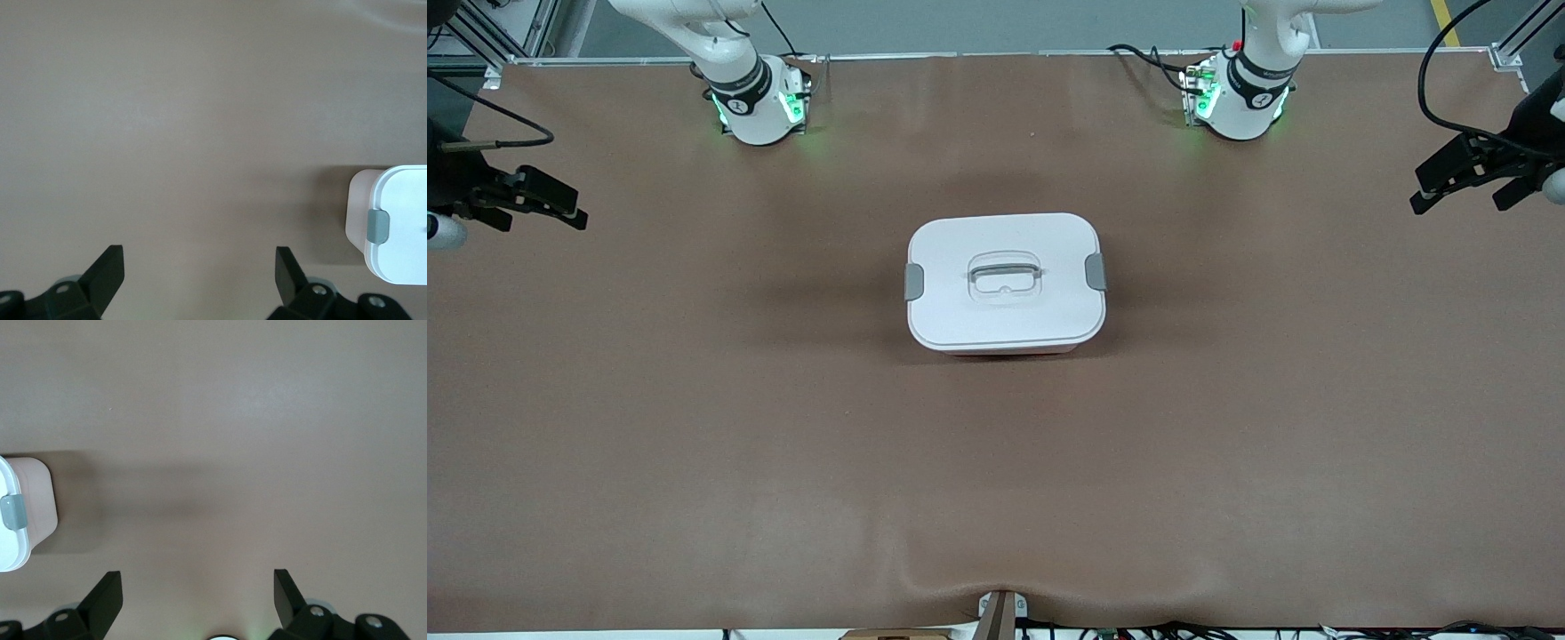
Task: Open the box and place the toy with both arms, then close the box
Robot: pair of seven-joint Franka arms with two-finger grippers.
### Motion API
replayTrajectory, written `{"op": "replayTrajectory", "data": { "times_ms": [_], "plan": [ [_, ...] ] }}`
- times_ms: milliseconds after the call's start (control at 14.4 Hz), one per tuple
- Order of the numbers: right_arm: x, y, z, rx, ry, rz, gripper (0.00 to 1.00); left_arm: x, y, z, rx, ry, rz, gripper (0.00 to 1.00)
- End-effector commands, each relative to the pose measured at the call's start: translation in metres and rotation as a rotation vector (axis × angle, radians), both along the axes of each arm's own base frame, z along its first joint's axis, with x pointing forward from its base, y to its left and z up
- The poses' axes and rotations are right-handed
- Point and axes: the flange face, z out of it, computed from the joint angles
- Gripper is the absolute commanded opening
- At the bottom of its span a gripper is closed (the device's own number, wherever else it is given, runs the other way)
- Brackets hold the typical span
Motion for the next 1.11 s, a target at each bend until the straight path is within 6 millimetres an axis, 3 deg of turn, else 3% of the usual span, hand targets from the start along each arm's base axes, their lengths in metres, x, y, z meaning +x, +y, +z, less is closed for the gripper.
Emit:
{"op": "replayTrajectory", "data": {
  "times_ms": [0,416,1040],
  "plan": [
    [-0.003,0.0,0.003,0.009,0.0,-0.017,1.0,0.003,-0.002,-0.001,0.015,0.001,0.0,1.0],
    [-0.003,0.0,0.003,0.009,0.001,-0.017,1.0,0.022,-0.005,-0.005,0.015,0.002,-0.003,1.0],
    [-0.004,0.0,0.002,0.011,0.008,-0.016,1.0,0.025,-0.006,-0.012,0.013,0.016,-0.003,1.0]
  ]
}}
